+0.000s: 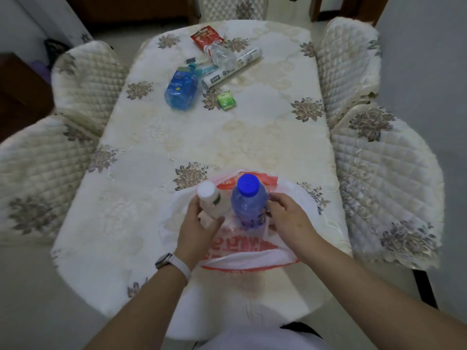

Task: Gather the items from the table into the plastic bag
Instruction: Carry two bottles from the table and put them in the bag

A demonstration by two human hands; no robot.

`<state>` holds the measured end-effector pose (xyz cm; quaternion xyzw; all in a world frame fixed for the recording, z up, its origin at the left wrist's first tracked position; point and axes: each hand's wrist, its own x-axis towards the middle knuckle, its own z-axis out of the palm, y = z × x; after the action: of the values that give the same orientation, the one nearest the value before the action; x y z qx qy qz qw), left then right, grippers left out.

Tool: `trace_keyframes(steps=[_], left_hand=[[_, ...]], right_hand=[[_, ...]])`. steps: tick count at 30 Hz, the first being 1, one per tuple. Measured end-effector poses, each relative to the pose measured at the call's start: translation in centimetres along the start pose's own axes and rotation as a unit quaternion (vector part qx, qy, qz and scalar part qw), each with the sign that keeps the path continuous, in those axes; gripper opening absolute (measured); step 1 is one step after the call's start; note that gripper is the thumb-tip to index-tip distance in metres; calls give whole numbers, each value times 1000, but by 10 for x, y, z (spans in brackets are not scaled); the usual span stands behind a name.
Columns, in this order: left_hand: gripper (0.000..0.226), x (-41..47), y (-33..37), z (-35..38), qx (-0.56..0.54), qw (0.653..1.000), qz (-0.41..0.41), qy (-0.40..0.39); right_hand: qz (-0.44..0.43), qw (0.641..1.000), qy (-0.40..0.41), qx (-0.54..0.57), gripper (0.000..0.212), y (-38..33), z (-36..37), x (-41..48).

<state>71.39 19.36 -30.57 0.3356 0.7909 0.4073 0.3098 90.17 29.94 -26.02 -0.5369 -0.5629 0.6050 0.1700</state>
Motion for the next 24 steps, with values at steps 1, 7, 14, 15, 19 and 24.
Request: trace_keyframes(steps=[1,7,14,15,19,24], left_hand=[[73,-5,3,-3,11,1000,3,8],[66,-46,14,-26,108,993,30,32],[52,-73,15,-70,292,940,177,9],[52,-76,12,-78,308,931,195,8],[49,-92,-10,-123,330,909,254,25],[44,-120,-66,-217,322,900,282,83]], right_hand=[[-26,1000,-9,-11,14,1,-2,-3],[-174,971,13,-166,23,6,-14,-28],[-327,873,18,-362,37,0,15,-70],[-341,858,10,-383,41,-1,24,-74],[-380,807,-11,-451,46,-6,76,-89],[-409,751,-54,-516,50,-20,178,-116]])
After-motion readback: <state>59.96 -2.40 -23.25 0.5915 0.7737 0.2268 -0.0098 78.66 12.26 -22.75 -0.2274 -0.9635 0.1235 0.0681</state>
